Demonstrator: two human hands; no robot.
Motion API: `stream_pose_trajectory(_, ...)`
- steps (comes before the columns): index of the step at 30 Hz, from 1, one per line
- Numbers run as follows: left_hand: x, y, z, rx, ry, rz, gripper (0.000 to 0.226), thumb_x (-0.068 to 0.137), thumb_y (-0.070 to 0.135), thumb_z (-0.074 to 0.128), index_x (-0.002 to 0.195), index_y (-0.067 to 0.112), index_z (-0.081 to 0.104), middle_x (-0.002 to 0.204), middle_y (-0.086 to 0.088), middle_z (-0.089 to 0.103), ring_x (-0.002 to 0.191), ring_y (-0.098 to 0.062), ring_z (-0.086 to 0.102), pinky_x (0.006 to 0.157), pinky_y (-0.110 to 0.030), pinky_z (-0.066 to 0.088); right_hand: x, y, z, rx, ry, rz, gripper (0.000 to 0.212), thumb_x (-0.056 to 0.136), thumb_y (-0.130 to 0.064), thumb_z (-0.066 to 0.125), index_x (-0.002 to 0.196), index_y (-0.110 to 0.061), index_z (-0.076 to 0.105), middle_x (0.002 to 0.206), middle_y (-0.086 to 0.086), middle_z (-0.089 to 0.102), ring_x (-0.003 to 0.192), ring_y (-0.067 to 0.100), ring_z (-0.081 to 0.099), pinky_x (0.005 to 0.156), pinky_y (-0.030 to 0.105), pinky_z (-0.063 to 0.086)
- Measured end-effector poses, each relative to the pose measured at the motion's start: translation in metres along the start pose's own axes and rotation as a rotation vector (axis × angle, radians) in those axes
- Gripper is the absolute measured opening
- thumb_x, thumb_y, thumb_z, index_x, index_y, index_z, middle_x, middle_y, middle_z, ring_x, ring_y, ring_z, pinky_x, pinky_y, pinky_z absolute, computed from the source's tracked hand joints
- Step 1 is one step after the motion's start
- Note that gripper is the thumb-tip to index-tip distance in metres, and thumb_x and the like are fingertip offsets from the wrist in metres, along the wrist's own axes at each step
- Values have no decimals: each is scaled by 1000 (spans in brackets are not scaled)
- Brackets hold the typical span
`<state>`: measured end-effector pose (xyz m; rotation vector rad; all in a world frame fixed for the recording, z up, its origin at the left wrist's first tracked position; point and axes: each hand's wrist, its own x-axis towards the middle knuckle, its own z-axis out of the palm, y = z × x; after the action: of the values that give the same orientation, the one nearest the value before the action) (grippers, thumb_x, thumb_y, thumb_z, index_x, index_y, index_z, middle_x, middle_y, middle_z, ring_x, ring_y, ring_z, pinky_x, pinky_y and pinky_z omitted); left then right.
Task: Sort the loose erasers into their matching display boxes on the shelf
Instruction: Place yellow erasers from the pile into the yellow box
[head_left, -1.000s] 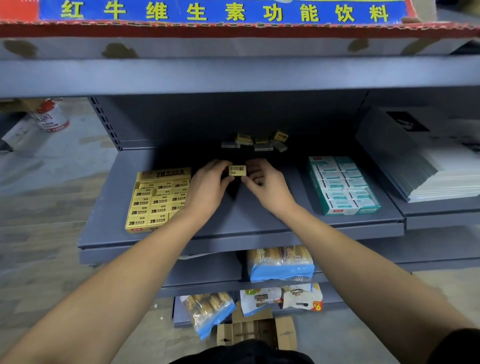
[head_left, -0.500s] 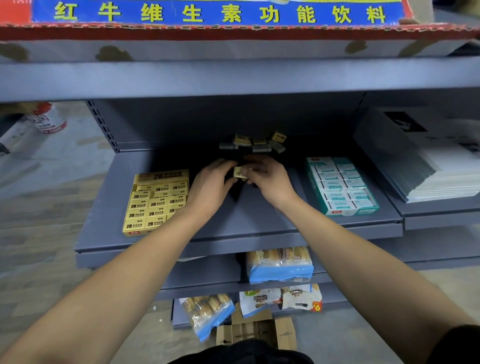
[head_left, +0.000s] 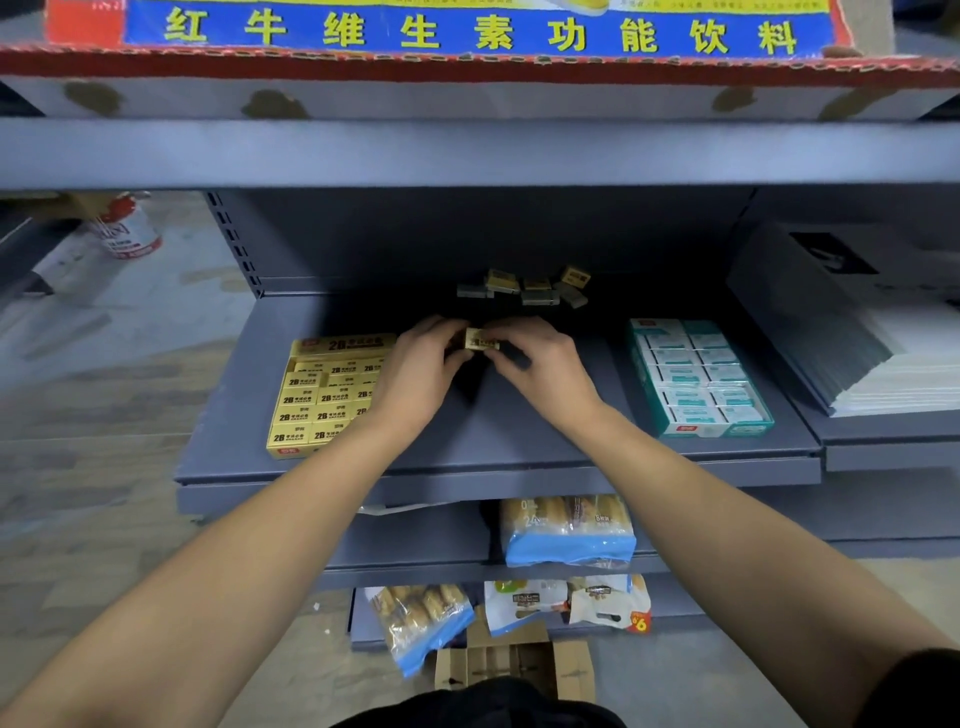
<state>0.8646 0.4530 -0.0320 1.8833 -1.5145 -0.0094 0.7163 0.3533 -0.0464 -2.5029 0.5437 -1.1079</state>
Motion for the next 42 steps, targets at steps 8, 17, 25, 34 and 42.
stream_pose_trajectory(8, -34, -35, -52, 134, 145, -173, 34, 88, 4, 55, 119, 15, 65, 115, -7, 65, 102, -27, 61, 85, -34, 49, 25, -39, 44, 118, -53, -6, 21, 89, -16, 68, 110, -11, 71, 109, 2, 71, 106, 15, 62, 95, 18, 44)
stream_pose_trajectory(17, -81, -72, -99, 257, 248, -351, 43, 82, -7, 45, 113, 12, 67, 111, -9, 66, 97, -34, 62, 77, -43, 52, 41, -82, 98, 164, -324, 30, 21, 92, -14, 61, 111, -11, 71, 114, 4, 69, 109, 18, 60, 97, 29, 46)
stream_pose_trajectory(25, -80, -74, -97, 244, 258, -340, 43, 84, -10, 44, 112, 11, 68, 114, -6, 66, 97, -30, 62, 75, -39, 51, 44, -88, 103, 129, -416, 155, 22, 93, -18, 59, 112, -13, 71, 115, 2, 69, 104, 16, 62, 90, 25, 48)
stream_pose_trajectory(34, -67, -67, -86, 178, 206, -290, 38, 86, -3, 46, 116, 11, 65, 114, -9, 63, 97, -32, 61, 79, -44, 52, 42, -86, 101, 119, -497, 97, 28, 92, -20, 57, 117, -16, 69, 122, 0, 66, 116, 17, 57, 100, 32, 45)
stream_pose_trajectory(42, -25, -37, -47, 214, 75, -153, 32, 89, 11, 55, 120, 15, 60, 118, -9, 60, 103, -31, 58, 84, -42, 49, 30, -45, 60, 1, -247, 174, 32, 92, -16, 58, 123, -17, 63, 122, 4, 64, 114, 19, 55, 91, 22, 41)
